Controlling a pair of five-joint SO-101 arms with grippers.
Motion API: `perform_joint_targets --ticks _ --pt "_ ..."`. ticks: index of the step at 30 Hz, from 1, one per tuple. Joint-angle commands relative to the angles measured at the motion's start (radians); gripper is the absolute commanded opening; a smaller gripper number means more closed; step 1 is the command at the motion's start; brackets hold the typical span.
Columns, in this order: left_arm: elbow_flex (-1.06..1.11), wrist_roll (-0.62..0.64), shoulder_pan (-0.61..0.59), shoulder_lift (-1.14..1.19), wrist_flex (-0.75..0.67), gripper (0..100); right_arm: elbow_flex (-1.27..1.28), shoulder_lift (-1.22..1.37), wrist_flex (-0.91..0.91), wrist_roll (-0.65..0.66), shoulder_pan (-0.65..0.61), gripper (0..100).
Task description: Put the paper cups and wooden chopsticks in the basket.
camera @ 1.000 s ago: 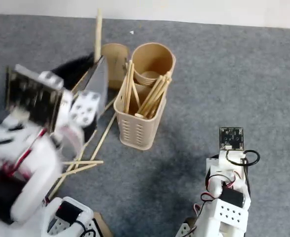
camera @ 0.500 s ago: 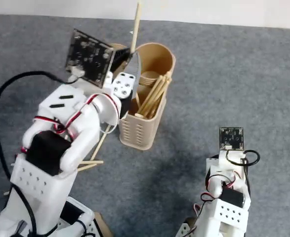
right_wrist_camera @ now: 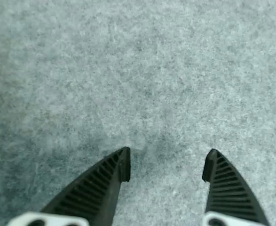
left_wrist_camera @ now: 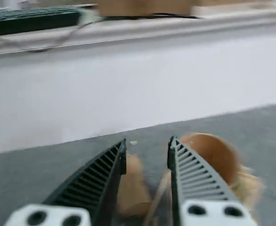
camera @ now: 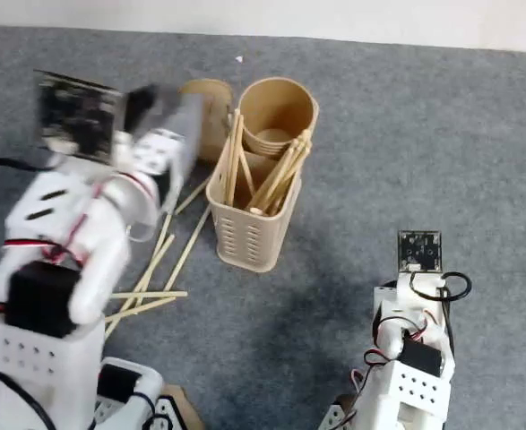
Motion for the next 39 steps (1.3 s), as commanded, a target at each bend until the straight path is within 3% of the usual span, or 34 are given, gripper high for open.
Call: perform_joint_targets --ticks 1,4,7,11,17,23,34,39 --pt "0.001 0.008 -0.148 -0.007 0.064 16 0.033 -0.013 -0.018 0.009 -0.01 26.0" --pt "0.015 0.005 -0.245 0.067 0.178 16 0.033 -0.013 -0.018 0.009 -0.01 26.0" --pt "0.064 -0.101 -0.277 0.229 0.252 16 0.033 -0.013 -0.018 0.011 -0.01 26.0" --pt "0.128 -0.241 -0.277 0.513 0.264 16 0.033 -0.013 -0.018 0.011 -0.01 26.0" --pt "0.11 -0.328 -0.266 0.86 0.265 16 0.033 -0.013 -0.018 0.011 -0.012 26.0" --pt "0.11 -0.37 -0.203 0.974 0.264 16 0.033 -0.013 -0.018 0.011 -0.038 26.0" --pt "0.097 -0.371 -0.217 1.082 0.239 15 0.033 -0.013 -0.018 0.011 -0.038 26.0" --pt "0.03 -0.371 -0.271 1.196 0.181 0 0.033 -0.013 -0.018 0.011 -0.036 26.0"
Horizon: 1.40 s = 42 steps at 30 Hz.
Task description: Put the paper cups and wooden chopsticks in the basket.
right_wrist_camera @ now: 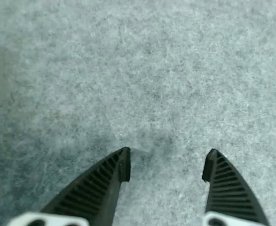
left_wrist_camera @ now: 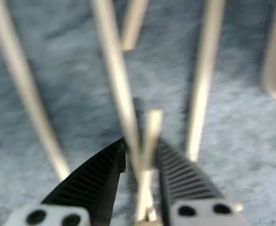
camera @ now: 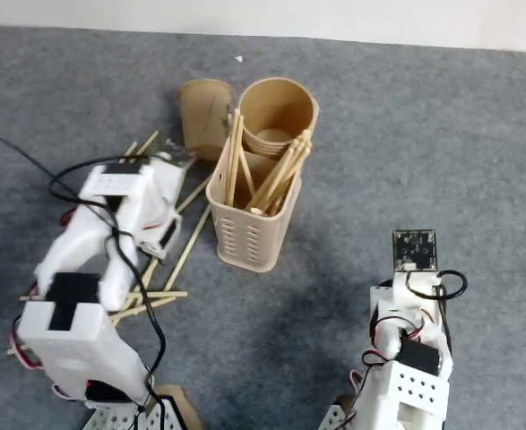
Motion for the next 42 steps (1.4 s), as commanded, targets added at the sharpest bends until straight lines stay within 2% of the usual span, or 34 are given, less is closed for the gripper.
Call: perform_joint_targets --ticks 1,8,14,18,23,28,32,36,39,42 --pt "-0.087 -0.008 -0.042 0.061 -0.031 1 0.033 -0.013 -0.018 0.011 -0.007 26.0" --pt "-0.266 -0.003 -0.131 0.065 0.032 0 0.033 -0.013 -0.018 0.011 -0.007 26.0" --pt "-0.469 -0.002 -0.128 -0.13 0.15 0 0.033 -0.013 -0.018 0.011 -0.007 26.0" --pt "-0.588 0.006 -0.056 -0.318 0.215 0 0.033 -0.013 -0.018 0.011 -0.007 26.0" --pt "-0.73 0.087 0.081 -0.535 0.299 0 0.033 -0.013 -0.018 0.011 -0.007 26.0" --pt "-0.809 0.173 0.237 -0.728 0.296 0 0.033 -0.013 -0.018 0.011 -0.007 26.0" --pt "-0.8 0.232 0.366 -0.866 0.227 0 0.033 -0.013 -0.018 0.011 -0.007 26.0" --pt "-0.716 0.23 0.483 -1.047 0.249 0 0.033 -0.013 -0.018 0.011 -0.007 26.0" --pt "-0.565 0.19 0.49 -1.219 0.264 0 0.033 -0.013 -0.018 0.011 -0.007 26.0" --pt "-0.36 0.173 0.49 -1.391 0.213 0 0.033 -0.013 -0.018 0.011 -0.01 26.0"
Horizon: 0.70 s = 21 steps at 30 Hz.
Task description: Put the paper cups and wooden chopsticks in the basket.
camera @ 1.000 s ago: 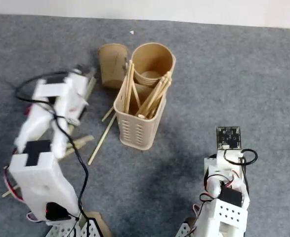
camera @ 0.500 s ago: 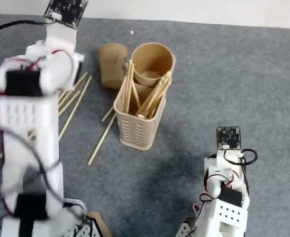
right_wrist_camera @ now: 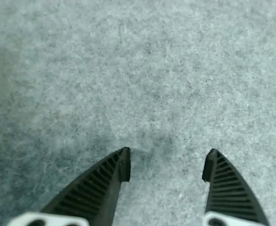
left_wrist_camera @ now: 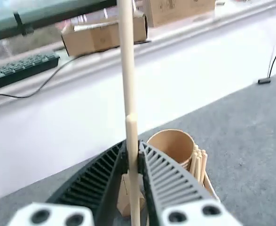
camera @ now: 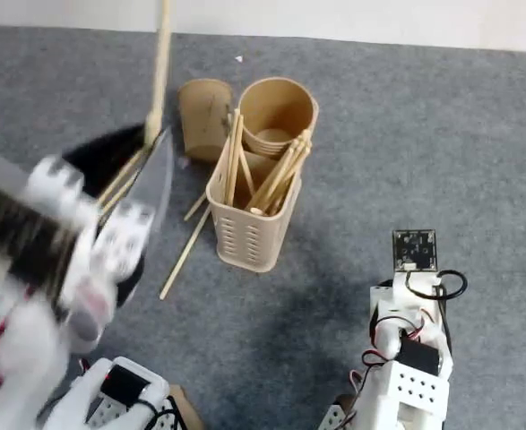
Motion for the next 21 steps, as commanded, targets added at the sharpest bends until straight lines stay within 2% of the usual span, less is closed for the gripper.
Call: perform_joint_targets --ticks 1,5,8,13,16,21 --pt "0.222 -0.025 0.015 -0.182 -0.104 0 0.031 -0.013 -0.018 0.011 -0.012 26.0" --pt "0.317 -0.017 0.019 -0.203 -0.356 0 0.031 -0.013 -0.018 0.011 -0.012 26.0" --pt "0.277 0.018 0.022 -0.116 -0.462 0 0.031 -0.013 -0.018 0.011 -0.01 26.0" --pt "0.079 0.106 0.024 0.081 -0.482 0 0.031 -0.013 -0.018 0.011 -0.012 26.0" --pt "-0.002 0.129 0.082 0.174 -0.479 0 0.031 -0.013 -0.018 0.011 -0.012 26.0" --pt "0.025 0.129 0.16 0.251 -0.483 0 0.031 -0.013 -0.018 0.011 -0.012 26.0"
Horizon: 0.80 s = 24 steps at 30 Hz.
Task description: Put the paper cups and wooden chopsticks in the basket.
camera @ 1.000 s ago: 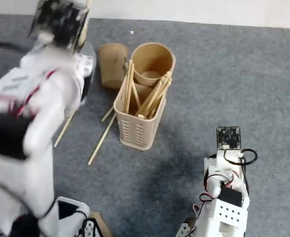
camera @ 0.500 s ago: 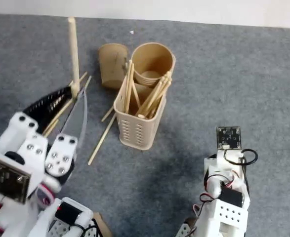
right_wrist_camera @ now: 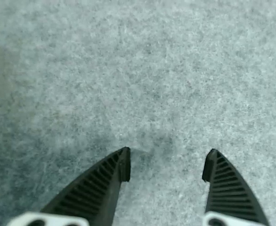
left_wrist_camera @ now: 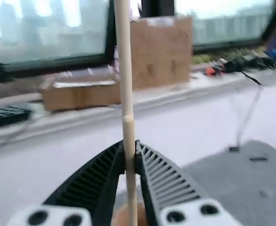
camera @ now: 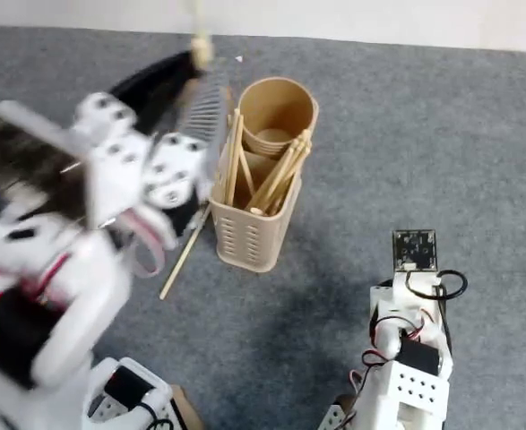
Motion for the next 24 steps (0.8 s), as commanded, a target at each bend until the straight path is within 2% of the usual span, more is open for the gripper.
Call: perform_joint_targets --ticks 1,18,24 --pt "0.007 0.012 0.035 0.028 -0.025 0 0.031 -0.013 -0.018 0.011 -0.01 26.0" --pt "0.331 0.009 0.031 0.027 -0.023 1 0.031 -0.013 -0.018 0.011 -0.007 26.0" --pt "0.36 0.014 -0.008 0.002 -0.018 13 0.031 -0.013 -0.018 0.011 -0.007 26.0"
